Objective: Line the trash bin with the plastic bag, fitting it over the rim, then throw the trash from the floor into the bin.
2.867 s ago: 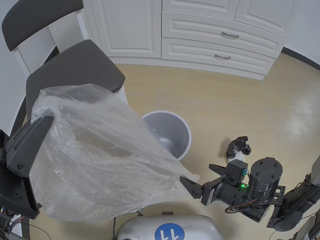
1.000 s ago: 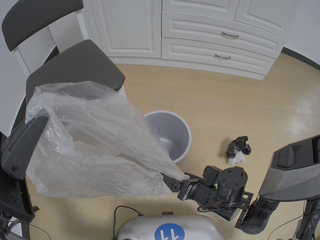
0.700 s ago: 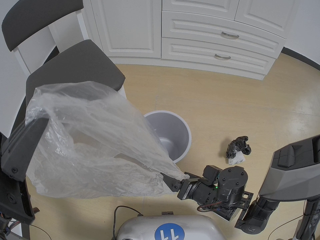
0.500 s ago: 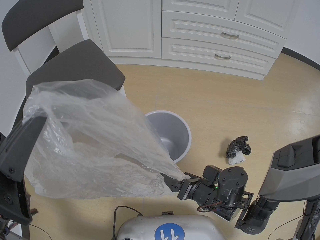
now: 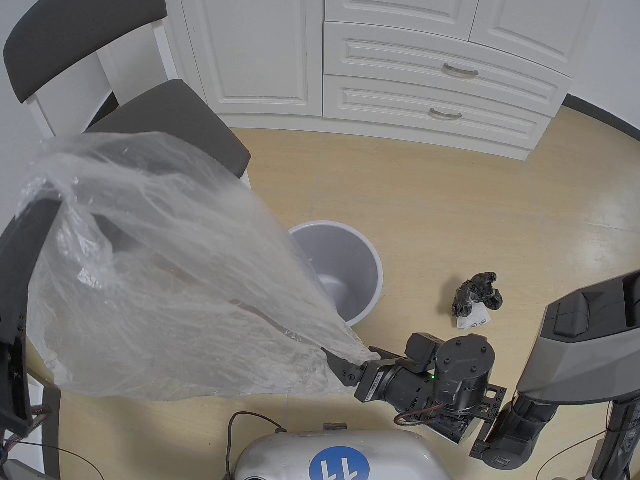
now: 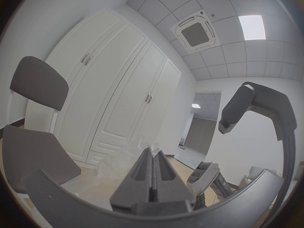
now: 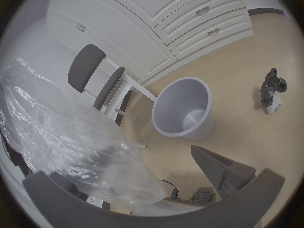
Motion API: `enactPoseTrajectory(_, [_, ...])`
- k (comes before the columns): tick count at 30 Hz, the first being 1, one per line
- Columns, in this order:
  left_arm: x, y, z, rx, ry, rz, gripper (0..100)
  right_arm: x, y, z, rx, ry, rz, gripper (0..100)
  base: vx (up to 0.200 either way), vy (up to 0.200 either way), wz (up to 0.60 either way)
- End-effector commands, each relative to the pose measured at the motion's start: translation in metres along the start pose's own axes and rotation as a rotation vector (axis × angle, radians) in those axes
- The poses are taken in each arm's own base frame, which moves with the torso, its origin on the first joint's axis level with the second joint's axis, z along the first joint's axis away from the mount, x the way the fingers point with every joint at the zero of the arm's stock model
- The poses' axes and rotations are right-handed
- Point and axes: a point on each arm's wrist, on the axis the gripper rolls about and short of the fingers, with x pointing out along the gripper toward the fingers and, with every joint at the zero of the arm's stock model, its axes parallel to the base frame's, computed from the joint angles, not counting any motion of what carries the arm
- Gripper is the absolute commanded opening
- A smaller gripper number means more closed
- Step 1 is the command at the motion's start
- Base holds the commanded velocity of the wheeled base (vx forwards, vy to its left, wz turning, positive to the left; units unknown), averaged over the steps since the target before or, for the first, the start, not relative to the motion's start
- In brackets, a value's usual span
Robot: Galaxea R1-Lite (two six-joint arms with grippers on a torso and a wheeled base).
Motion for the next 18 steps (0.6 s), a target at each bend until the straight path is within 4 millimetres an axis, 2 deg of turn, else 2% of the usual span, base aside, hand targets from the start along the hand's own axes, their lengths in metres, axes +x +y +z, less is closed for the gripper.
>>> enactPoseTrajectory(1, [-0.0016,0.0005,0.0039,-0.002,-0.017,0.001,0,-0.0004,0.0011,0.0012,0.003,-0.012,0.01,100,0.0,0.0,0.0])
enactPoseTrajectory(13, [-0.0013,0.0002,0.0013,-0.002,-0.005,0.0,0,-0.0013,0.0018,0.0006,-0.006,-0.01,0.012,100,0.0,0.0,0.0])
enactPoseTrajectory(14, [-0.0013,0.0002,0.0013,-0.002,-0.005,0.0,0,-0.0021,0.0026,0.002,0.003,-0.012,0.016,0,0.0,0.0,0.0])
enactPoseTrajectory(18, [-0.0018,0.0003,0.0007,-0.002,-0.002,0.0,0,-0.0037,0.0051,0.0059,0.007,-0.024,0.026,0,0.0,0.0,0.0])
